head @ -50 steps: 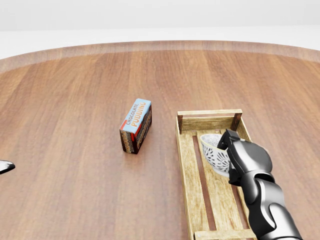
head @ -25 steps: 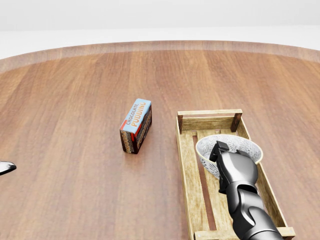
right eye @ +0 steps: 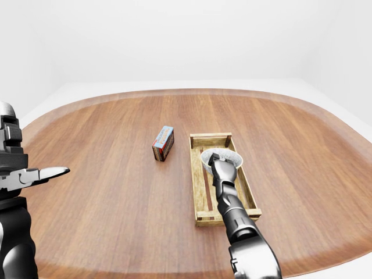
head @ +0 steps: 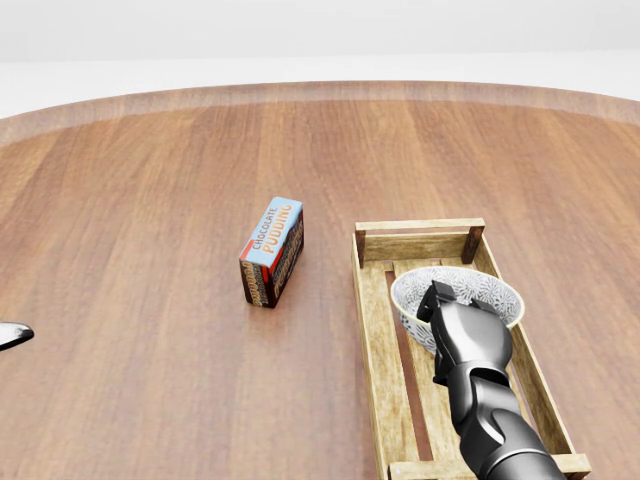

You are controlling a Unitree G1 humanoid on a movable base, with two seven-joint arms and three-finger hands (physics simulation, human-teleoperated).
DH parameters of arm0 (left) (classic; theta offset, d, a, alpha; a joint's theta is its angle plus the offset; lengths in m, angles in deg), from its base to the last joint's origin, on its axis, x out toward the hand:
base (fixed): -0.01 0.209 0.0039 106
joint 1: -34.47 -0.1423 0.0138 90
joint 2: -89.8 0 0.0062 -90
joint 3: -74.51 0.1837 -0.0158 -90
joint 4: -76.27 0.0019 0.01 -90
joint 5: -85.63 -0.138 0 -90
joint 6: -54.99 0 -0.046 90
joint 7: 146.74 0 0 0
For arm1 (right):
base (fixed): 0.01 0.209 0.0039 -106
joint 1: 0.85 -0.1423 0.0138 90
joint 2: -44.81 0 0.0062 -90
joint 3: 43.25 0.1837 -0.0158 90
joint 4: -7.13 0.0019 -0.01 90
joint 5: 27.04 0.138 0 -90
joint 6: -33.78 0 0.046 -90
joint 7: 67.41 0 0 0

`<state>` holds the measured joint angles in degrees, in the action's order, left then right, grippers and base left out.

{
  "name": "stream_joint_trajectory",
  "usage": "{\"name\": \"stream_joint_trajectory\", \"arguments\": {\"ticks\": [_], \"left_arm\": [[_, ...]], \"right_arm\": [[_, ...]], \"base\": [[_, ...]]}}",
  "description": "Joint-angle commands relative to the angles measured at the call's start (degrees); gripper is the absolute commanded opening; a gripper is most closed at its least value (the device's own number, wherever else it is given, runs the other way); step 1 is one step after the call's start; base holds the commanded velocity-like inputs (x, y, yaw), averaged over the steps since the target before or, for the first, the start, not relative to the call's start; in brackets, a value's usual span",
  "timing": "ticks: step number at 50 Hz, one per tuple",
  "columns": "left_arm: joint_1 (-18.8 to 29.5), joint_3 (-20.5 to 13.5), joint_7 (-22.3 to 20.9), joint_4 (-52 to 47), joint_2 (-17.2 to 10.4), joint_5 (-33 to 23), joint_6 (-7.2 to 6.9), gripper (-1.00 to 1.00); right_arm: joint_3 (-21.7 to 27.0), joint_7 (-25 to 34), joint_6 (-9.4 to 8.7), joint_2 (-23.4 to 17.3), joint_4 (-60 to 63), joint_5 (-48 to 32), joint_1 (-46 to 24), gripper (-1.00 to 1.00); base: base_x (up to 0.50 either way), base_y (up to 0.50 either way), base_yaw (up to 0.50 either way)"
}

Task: Pick up the bowl on the left and put it in the tray.

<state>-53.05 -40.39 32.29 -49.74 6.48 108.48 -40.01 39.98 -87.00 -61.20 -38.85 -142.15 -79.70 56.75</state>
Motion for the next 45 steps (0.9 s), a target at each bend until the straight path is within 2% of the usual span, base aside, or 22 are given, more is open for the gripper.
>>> {"name": "stream_joint_trajectory", "arguments": {"ticks": [1, 2, 3, 4, 16, 23, 25, 26, 30, 36, 43, 44, 45], "left_arm": [[0.0, 0.1, 0.1, 0.0, 0.0, -0.1, 0.0, 1.0], [0.0, 0.1, 0.1, 0.0, 0.0, -0.1, 0.0, 1.0], [-1.3, 0.9, -1.2, 1.9, 1.1, -1.4, 0.0, 1.0], [-0.4, 0.5, -0.2, 0.3, 0.4, -0.5, 0.0, 1.0], [-0.1, -0.1, 0.0, -0.6, 0.1, 0.1, 0.0, 1.0], [-0.1, 0.4, 0.0, -0.3, 0.2, -0.2, 0.0, 1.0], [-0.1, 0.4, 0.0, -0.3, 0.2, -0.2, 0.0, 1.0], [-0.4, 0.6, 0.0, -0.6, 0.4, -0.4, 0.0, 1.0], [-0.3, 0.8, -0.1, -0.5, 0.5, -0.6, 0.0, 1.0], [-0.1, 0.7, -0.3, 0.0, 0.4, -0.7, 0.0, 1.0], [-0.1, 0.7, -0.3, 0.0, 0.4, -0.7, 0.0, 1.0], [-0.4, 0.4, -0.4, -0.2, 0.4, -0.5, 0.0, 1.0], [-0.4, 0.3, -0.4, -0.2, 0.4, -0.4, 0.0, 1.0]], "right_arm": [[3.2, 0.1, -0.02, -1.8, -5.1, -0.7, 1.5, -0.96], [3.2, 0.1, -0.02, -1.8, -5.0, -0.7, 1.5, -0.96], [3.3, 0.3, -0.02, -1.8, -4.6, -0.5, 1.9, 0.61], [3.4, 0.5, -0.02, -1.8, -4.1, -0.5, 2.2, 1.0], [3.5, 4.4, -0.02, -1.4, 5.3, -2.1, 6.1, 1.0], [3.6, 10.4, -0.02, -0.7, 19.2, -5.3, 12.1, 1.0], [3.7, 10.5, -0.02, -0.6, 19.4, -5.5, 12.2, 1.0], [3.2, 13.7, -0.02, -0.4, 26.3, -7.2, 14.8, 1.0], [3.9, 19.7, -0.02, 0.2, 37.0, -10.7, 17.0, 1.0], [4.4, 27.3, -0.02, 1.8, 48.0, -16.0, 17.9, 1.0], [5.0, 27.6, -0.02, 2.2, 48.2, -16.7, 17.9, 1.0], [2.6, 35.3, -0.02, 3.3, 61.7, -20.7, 20.0, 1.0], [3.0, 36.0, -0.02, 3.8, 62.6, -21.5, 20.2, 1.0]], "base": [[0.01, 0.0, 0.0], [0.0, 0.0, 0.0], [0.0, 0.0, 0.0], [0.0, 0.0, 0.0], [0.0, 0.0, 0.0], [0.0, 0.0, 0.0], [0.0, 0.0, 0.0], [0.0, 0.0, 0.0], [0.0, 0.0, 0.0], [0.0, 0.0, 0.0], [0.0, 0.0, 0.0], [0.0, 0.0, 0.0], [0.0, 0.0, 0.0]]}}
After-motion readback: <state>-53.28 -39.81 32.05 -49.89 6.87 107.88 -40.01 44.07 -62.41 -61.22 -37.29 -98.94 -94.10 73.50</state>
